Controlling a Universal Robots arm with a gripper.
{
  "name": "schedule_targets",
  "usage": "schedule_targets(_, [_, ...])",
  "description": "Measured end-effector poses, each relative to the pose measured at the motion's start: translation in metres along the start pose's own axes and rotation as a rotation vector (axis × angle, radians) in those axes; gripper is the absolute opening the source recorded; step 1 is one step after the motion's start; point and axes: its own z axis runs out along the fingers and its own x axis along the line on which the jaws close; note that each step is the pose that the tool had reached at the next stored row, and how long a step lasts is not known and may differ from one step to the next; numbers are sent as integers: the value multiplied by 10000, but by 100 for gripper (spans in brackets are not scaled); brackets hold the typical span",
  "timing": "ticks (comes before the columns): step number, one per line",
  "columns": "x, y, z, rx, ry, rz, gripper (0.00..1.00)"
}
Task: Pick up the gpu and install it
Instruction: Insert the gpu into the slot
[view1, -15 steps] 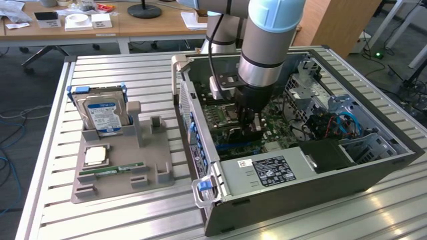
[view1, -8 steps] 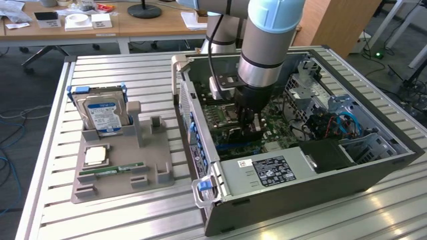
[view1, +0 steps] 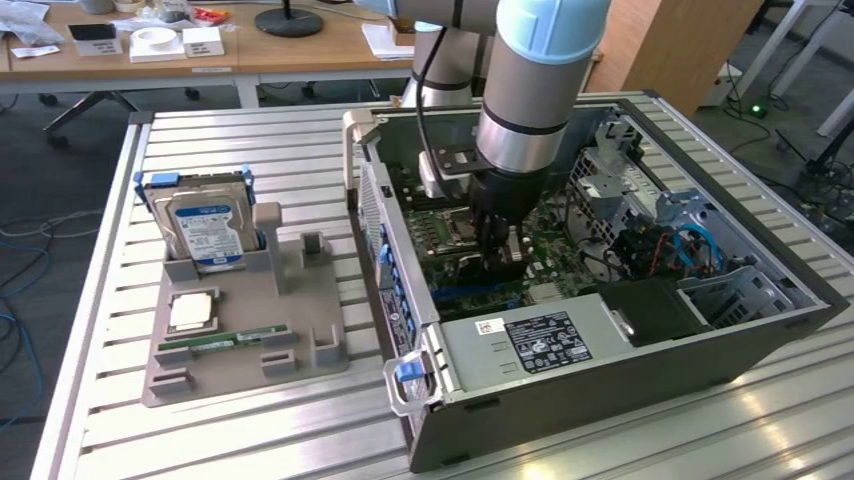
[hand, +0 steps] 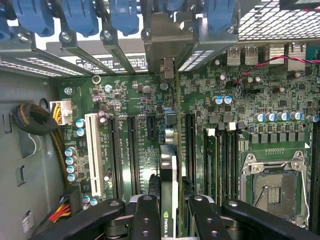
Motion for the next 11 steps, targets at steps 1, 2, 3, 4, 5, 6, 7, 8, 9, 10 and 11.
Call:
schedule_targets(1, [0, 0, 0, 1, 0, 1, 27])
schedule_targets(2, [0, 0, 0, 0, 0, 1, 27])
schedule_targets(3, [0, 0, 1, -1, 2, 1, 27])
schedule_targets(4, [1, 1, 8, -2, 5, 1, 27])
schedule_targets(5, [1, 1, 14, -3, 9, 0, 27])
schedule_targets(6, [1, 1, 15, -4, 10, 0, 27])
schedule_targets(7, [1, 1, 16, -4, 9, 0, 27])
schedule_targets(8, [1, 1, 17, -2, 6, 0, 27])
schedule_targets(9, [1, 1, 18, -2, 4, 1, 27])
schedule_targets(10, [0, 1, 17, -1, 3, 0, 27])
schedule_targets(11, [0, 1, 14, 1, -1, 1, 27])
